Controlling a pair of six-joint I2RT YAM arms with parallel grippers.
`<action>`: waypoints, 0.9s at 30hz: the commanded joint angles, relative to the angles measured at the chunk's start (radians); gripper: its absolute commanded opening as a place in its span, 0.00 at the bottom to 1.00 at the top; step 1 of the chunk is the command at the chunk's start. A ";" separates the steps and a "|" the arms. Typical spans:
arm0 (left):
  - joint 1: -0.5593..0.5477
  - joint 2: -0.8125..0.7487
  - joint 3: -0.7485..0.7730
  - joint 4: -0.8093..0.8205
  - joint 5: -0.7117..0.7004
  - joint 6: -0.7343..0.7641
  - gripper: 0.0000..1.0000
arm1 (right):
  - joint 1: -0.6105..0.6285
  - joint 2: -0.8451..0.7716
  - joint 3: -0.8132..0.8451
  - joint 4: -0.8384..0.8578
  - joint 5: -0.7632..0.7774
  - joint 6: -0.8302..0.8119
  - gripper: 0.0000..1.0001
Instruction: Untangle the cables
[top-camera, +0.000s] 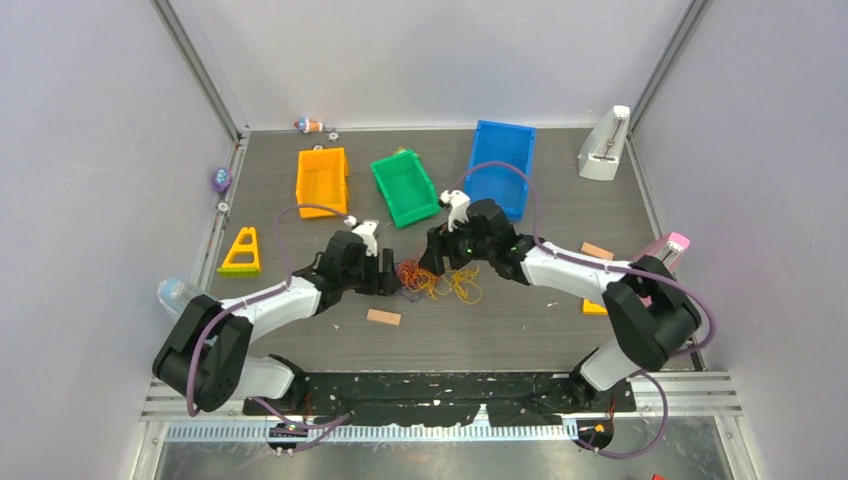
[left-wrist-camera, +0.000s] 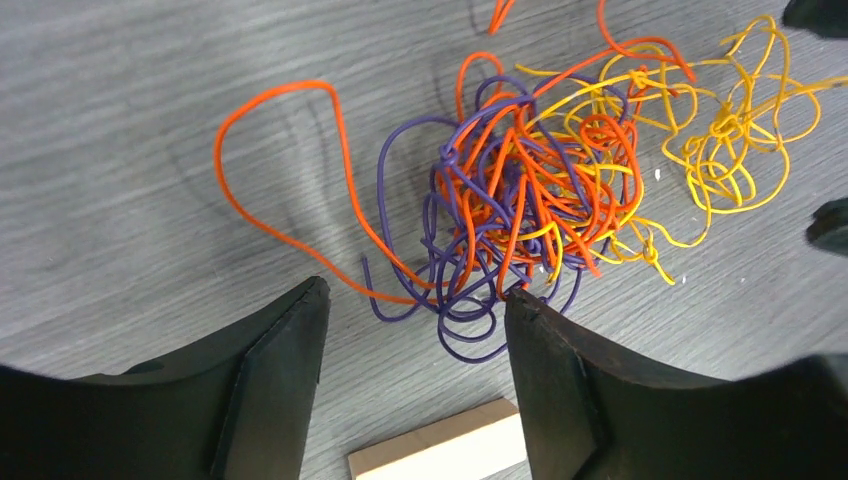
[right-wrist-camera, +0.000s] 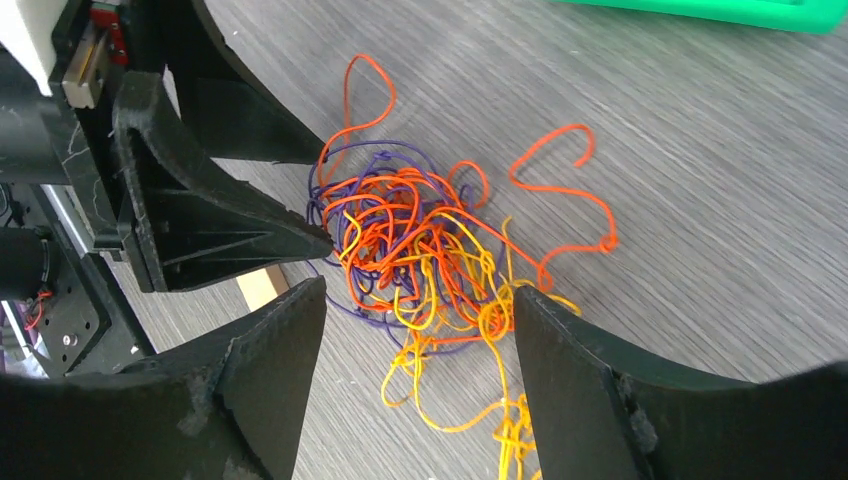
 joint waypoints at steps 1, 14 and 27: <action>0.051 -0.024 -0.050 0.151 0.165 -0.060 0.63 | 0.034 0.089 0.097 0.005 -0.035 -0.043 0.73; 0.062 0.082 -0.029 0.222 0.259 -0.014 0.05 | 0.101 0.346 0.160 0.067 -0.025 0.058 0.40; 0.314 -0.192 -0.189 0.188 0.110 -0.136 0.00 | -0.094 -0.087 -0.156 0.002 0.338 0.246 0.05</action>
